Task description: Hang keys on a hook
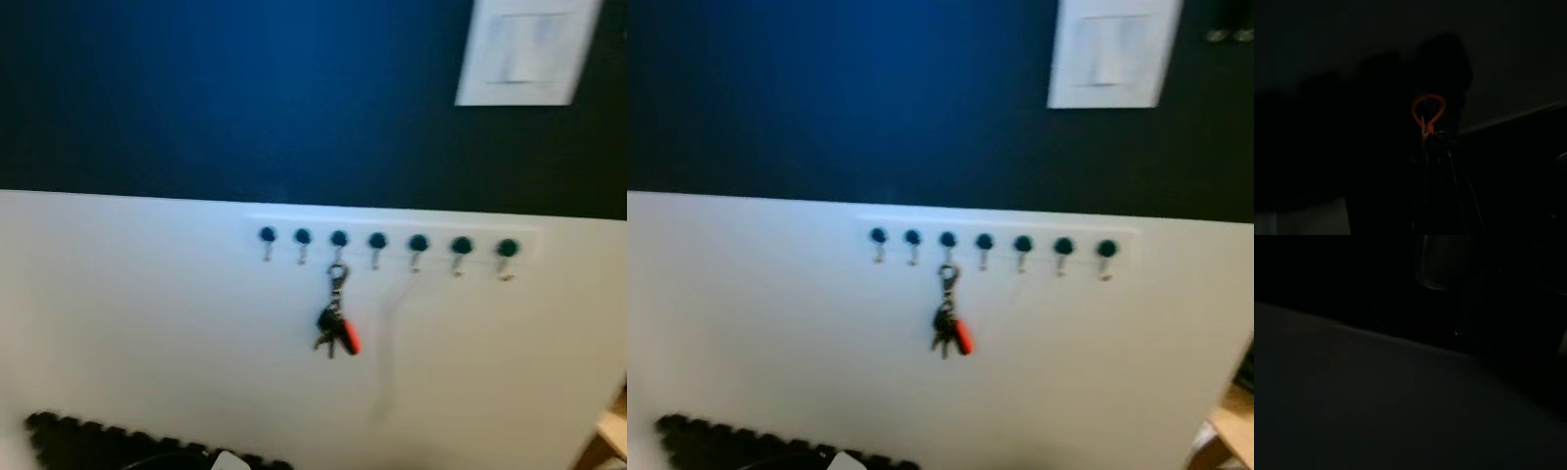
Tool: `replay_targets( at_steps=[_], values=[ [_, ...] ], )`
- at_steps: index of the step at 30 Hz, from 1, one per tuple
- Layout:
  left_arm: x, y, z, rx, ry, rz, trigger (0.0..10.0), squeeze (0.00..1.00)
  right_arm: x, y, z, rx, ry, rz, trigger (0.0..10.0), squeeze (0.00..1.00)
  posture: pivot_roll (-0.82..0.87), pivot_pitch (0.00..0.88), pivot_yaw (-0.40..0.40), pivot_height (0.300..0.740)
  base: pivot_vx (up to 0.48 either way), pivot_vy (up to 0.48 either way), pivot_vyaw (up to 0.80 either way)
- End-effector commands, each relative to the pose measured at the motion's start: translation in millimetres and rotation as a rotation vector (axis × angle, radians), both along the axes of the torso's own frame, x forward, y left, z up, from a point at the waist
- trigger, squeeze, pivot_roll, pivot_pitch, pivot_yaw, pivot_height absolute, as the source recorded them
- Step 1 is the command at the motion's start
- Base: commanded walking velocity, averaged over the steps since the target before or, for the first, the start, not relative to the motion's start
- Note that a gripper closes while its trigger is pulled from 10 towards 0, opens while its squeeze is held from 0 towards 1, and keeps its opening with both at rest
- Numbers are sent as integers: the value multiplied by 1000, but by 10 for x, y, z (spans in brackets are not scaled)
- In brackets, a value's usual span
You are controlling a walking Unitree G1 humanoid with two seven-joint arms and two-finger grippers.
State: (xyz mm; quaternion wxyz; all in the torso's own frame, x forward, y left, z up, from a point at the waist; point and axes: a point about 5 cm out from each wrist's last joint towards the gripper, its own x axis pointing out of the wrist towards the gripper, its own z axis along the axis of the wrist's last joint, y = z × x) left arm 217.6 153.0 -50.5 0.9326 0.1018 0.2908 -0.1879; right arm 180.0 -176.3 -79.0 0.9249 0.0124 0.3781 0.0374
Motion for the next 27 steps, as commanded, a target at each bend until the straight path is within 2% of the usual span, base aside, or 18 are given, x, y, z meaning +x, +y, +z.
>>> replay_targets(
  at_steps=[1, 5, 8, 13, 24, 27],
  values=[
    [-25, 65, -29, 7, 22, 47, 10000, 0, -14, 44, -15, 16, 12, -8, 10000, 0, 63, 0, 23, 740, 0, 0, 0],
    [3, 105, -23, -5, 26, 112, 10000, 0, -8, 40, -14, 19, 12, -16, 10000, 0, 63, 0, 24, 740, 0, 0, 0],
    [58, 193, -1, -47, 37, 227, 10000, 0, -6, -32, -9, 40, 6, -125, 10000, 0, 64, 0, 24, 740, 0, 0, 0],
    [69, 213, 7, -47, 37, 224, 10000, 0, 0, -123, 8, 49, -13, -213, 10000, 0, 62, 0, 29, 740, 0, 0, 0],
    [40, 211, -11, -46, 47, 222, 10000, 0, -24, -141, -1, 46, -9, -214, 10000, 0, 62, 0, 30, 740, 0, 0, 0],
    [40, 207, -12, -46, 49, 222, 10000, 0, -16, -129, 1, 47, -10, -210, 10000, 0, 62, 0, 28, 740, -247, 0, 0]
  ],
)
